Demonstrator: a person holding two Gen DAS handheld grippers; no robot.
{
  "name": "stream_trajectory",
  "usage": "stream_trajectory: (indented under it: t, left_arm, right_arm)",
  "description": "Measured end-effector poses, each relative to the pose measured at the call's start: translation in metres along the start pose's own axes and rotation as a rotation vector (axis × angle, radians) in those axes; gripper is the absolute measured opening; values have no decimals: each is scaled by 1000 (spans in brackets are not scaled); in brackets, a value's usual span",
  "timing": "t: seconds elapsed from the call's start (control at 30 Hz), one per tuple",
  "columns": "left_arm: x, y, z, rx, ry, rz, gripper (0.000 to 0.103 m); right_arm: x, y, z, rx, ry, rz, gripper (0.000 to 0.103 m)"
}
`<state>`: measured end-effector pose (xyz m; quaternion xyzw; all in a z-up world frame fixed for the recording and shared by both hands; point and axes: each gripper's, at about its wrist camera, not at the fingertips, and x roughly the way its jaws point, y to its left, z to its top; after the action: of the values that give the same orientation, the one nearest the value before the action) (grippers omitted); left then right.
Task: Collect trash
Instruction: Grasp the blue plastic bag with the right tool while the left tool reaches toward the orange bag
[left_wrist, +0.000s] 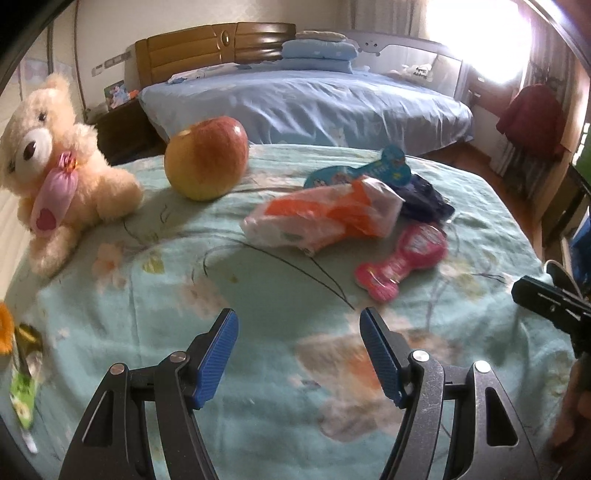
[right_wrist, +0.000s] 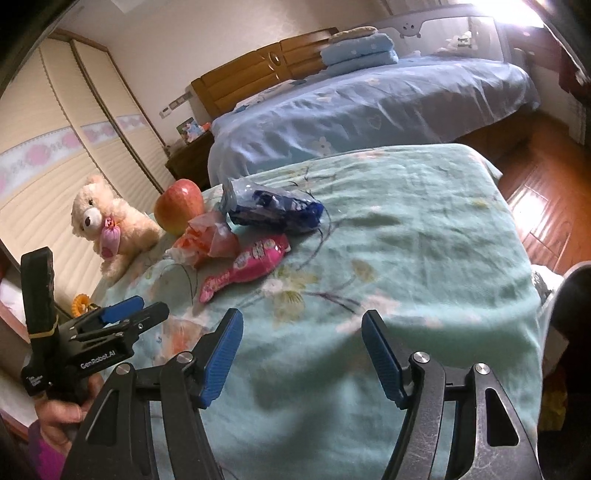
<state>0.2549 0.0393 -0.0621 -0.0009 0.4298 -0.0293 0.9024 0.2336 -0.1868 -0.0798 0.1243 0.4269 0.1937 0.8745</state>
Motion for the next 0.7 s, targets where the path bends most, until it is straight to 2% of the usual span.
stream_trajectory:
  t: [0.2, 0.33, 0.53, 0.7]
  left_arm:
    - [19, 8, 17, 65, 6, 1, 69]
    - [31, 12, 29, 129, -6, -8, 80]
    - [56, 18, 49, 261, 4, -48, 82]
    - [78, 18, 62, 339, 12, -92, 82]
  right_arm:
    - [18, 3, 12, -29, 5, 13, 68]
    - [28, 3, 22, -53, 10, 26, 68]
    - [44, 1, 44, -113, 16, 67, 68]
    - [70, 6, 63, -212, 60, 114, 68]
